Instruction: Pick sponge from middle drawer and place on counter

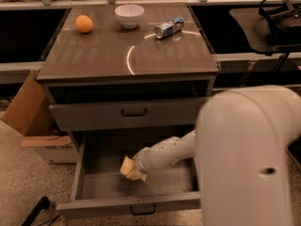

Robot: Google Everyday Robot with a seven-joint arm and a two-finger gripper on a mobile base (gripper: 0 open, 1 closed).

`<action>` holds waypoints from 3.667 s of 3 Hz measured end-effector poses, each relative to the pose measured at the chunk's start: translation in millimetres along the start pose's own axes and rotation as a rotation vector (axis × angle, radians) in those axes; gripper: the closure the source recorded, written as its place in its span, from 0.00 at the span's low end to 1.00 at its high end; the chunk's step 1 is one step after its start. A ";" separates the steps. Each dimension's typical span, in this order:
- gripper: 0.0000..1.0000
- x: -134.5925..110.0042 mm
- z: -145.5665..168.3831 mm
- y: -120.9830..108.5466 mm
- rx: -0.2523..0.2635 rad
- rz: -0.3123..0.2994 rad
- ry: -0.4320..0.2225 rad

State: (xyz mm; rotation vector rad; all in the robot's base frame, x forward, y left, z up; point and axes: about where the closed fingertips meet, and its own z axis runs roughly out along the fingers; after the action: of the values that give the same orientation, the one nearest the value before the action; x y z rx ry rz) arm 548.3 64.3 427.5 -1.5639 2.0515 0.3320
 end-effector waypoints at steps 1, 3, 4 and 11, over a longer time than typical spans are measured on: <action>1.00 -16.4 -24.5 8.1 -0.006 -0.063 -0.084; 1.00 -24.2 -37.3 14.3 -0.002 -0.047 -0.131; 1.00 -39.5 -49.6 17.9 -0.004 -0.096 -0.164; 1.00 -225.1 -268.6 -36.3 0.060 -0.690 -0.247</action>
Offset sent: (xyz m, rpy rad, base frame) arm -0.0086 0.0030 0.0234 0.0503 -0.0448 0.0567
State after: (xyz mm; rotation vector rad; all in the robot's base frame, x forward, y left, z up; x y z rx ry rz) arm 553.8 103.6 777.7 -1.9594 1.2284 0.1828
